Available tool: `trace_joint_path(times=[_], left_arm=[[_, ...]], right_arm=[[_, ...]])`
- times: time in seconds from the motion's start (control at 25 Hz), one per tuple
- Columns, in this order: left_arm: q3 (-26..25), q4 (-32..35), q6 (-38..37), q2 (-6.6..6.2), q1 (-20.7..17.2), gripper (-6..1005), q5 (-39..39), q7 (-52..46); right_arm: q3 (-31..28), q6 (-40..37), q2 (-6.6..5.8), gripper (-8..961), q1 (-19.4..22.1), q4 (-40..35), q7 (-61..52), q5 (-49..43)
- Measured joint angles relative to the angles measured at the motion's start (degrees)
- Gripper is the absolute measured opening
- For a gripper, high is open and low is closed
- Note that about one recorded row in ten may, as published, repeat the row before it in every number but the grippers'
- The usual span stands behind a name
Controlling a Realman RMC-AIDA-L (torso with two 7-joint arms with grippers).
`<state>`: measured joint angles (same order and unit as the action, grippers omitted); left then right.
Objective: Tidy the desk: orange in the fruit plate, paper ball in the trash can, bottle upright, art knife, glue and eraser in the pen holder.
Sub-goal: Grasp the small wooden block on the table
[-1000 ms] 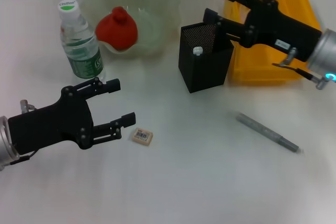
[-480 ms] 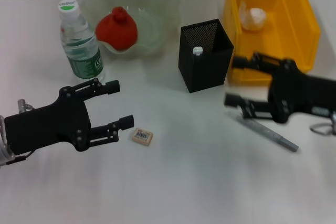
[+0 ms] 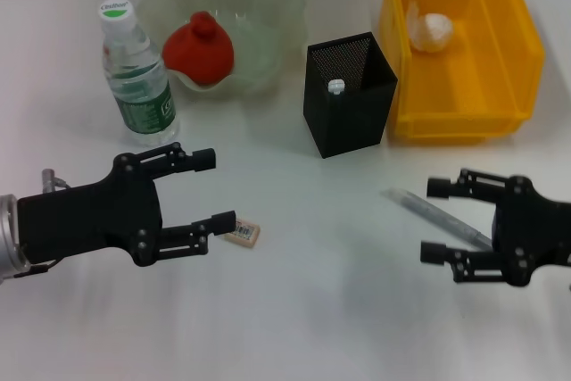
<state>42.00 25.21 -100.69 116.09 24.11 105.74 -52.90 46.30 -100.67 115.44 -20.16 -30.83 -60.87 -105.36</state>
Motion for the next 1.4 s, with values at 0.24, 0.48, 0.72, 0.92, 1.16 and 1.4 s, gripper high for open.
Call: trace_joint_path(times=[0.24,0.48,0.72,0.92,1.16,1.4], left_arm=[[3.1,0.0,0.5,-0.57,1.7,780,0.1,0.0],[3.5,0.2,0.6,-0.95,4.0,780,3.7,-0.7],[3.4,1.1,2.1,-0.90,5.0,780,6.1,-0.8],[3.5,1.7,3.9,-0.66,5.4,780,8.3,-0.2],[3.5,3.3,4.8,-0.13,6.5,780,12.4,-0.2],[3.5,4.2,8.4,0.83,8.6,779,16.8,-0.3]], right_arm=[[-0.1,0.1,-0.92,817,1.3,-0.1,0.0,-1.0],[-0.1,0.4,-2.34,818,2.3,0.6,0.1,-1.1],[-0.2,3.1,-2.12,817,3.5,0.7,0.8,-1.1],[-1.4,3.6,-1.79,818,4.1,0.9,2.3,-1.2],[-1.5,4.6,-1.83,818,4.5,1.2,2.6,-1.6],[-1.5,5.4,-1.65,817,4.8,1.2,3.2,-1.6]])
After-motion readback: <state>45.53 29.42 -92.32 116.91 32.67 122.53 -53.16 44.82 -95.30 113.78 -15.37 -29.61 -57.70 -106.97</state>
